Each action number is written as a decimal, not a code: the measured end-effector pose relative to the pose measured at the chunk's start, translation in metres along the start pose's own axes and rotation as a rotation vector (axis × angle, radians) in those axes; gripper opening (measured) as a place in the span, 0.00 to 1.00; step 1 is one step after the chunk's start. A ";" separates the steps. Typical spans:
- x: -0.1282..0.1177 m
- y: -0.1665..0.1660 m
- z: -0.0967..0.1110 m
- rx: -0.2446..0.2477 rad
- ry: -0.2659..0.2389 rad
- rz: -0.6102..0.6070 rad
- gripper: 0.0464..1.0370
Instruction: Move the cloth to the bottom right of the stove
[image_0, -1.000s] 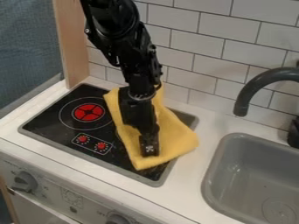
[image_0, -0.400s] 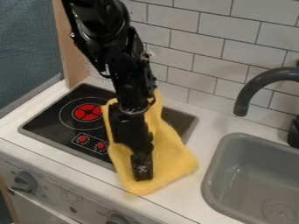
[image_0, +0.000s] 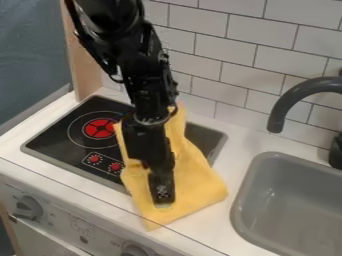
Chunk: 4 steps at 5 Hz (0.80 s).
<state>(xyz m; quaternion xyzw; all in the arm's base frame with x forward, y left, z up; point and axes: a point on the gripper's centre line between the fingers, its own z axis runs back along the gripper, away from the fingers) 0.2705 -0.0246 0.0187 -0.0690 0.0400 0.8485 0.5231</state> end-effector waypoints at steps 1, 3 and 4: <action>-0.001 -0.012 0.024 -0.081 -0.020 -0.018 0.96; -0.010 -0.014 0.068 -0.208 -0.068 -0.158 0.96; -0.011 -0.014 0.069 -0.213 -0.062 -0.168 0.96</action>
